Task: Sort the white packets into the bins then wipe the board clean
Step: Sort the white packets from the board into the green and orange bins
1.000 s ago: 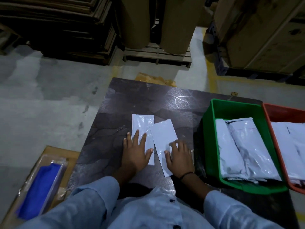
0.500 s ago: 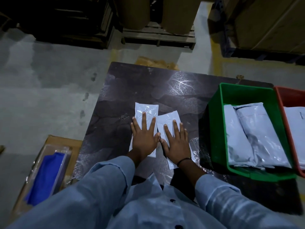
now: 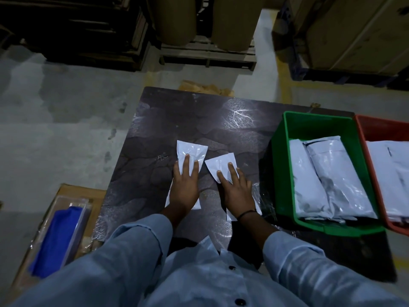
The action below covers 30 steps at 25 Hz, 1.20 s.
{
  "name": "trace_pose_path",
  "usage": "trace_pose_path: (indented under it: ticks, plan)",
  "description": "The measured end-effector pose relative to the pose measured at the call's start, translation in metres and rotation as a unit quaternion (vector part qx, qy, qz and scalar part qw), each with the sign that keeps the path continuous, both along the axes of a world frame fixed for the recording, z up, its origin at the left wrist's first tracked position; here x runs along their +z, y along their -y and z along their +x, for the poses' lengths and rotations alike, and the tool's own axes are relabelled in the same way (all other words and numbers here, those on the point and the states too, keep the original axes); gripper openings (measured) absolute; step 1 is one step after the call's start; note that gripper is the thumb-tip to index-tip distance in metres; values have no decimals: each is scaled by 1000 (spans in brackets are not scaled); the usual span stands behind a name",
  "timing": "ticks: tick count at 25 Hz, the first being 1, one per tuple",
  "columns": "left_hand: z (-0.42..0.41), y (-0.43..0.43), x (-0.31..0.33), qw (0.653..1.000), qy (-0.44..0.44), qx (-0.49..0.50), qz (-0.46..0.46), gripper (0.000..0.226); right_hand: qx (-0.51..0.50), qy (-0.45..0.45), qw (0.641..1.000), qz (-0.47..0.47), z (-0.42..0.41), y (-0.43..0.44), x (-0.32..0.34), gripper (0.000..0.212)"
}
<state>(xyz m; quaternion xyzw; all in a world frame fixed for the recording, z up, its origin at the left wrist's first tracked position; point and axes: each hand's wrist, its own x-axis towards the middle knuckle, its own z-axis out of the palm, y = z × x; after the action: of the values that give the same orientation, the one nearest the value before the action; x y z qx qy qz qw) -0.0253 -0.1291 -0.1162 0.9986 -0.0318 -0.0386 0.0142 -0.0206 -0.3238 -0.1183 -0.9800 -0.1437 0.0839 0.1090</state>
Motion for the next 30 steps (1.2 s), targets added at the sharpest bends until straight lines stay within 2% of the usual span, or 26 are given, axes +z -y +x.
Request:
trace_pose_path:
  ticks: [5,8,12,15,20,24,27,30]
  plan:
    - [12,4,23,999,31,18,-37,63,-33,30,998,44,13,2,21,67]
    - [25,15,56,995,77,18,-53,68,-26,59,996,63,33,-5,49,63]
    - [50,35,90,988,86,67,-107,63,-22,122,990,73,68,-3,95,67]
    - [63,59,129,979,99,85,-154,66,-32,175,981,80,90,14,125,61]
    - [65,124,192,971,118,17,-207,65,-73,251,962,81,100,65,166,54]
    - [68,181,203,971,167,-71,-158,75,-119,282,948,83,91,126,181,52]
    - [60,231,209,974,101,-110,-169,75,-155,281,944,79,77,180,183,54]
    - [50,279,213,972,114,-122,-167,78,-190,280,938,70,58,232,182,53]
